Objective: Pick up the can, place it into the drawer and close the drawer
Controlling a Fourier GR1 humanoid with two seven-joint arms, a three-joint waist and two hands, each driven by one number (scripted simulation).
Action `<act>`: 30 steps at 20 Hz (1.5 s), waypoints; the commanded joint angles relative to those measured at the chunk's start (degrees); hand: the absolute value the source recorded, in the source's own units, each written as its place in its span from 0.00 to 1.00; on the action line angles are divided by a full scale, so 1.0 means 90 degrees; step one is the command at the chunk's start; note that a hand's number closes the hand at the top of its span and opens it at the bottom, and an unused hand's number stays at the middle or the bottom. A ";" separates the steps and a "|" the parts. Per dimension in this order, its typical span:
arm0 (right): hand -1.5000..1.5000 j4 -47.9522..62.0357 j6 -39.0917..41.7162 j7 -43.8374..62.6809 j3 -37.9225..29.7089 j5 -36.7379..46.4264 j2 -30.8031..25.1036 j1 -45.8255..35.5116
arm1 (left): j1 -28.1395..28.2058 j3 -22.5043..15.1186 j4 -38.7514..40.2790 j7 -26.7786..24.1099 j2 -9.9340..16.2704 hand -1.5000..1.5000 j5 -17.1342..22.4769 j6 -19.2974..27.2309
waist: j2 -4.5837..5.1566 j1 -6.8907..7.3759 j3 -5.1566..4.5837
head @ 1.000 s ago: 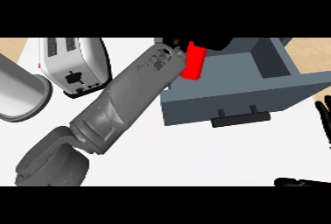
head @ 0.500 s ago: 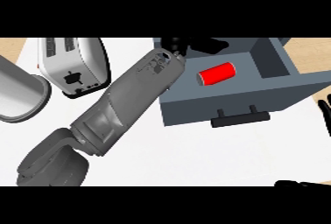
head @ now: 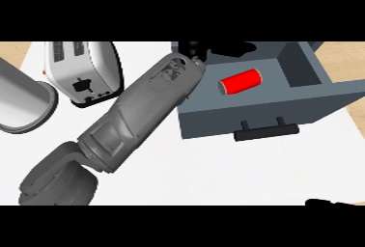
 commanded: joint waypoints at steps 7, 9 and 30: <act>0.00 0.0388 -0.0170 -0.0494 0.0582 0.2078 -0.0579 -0.0442 | -0.0009 0.0054 -0.0265 -0.0377 -0.0001 0.00 0.0442 0.0270 | -0.0038 0.0319 -0.0002; 0.00 0.0343 -0.0430 -0.0583 0.0991 0.2743 -0.0418 -0.0286 | -0.0116 0.0020 -0.0341 -0.0285 -0.0001 0.00 0.0414 0.0249 | -0.0104 0.0458 -0.0004; 0.00 0.4696 -0.2970 -0.0825 0.1913 0.6083 0.0063 -0.1630 | 0.0486 -0.0057 -0.1921 0.1014 0.1027 0.00 -0.0090 0.0122 | -0.0225 0.0967 -0.0007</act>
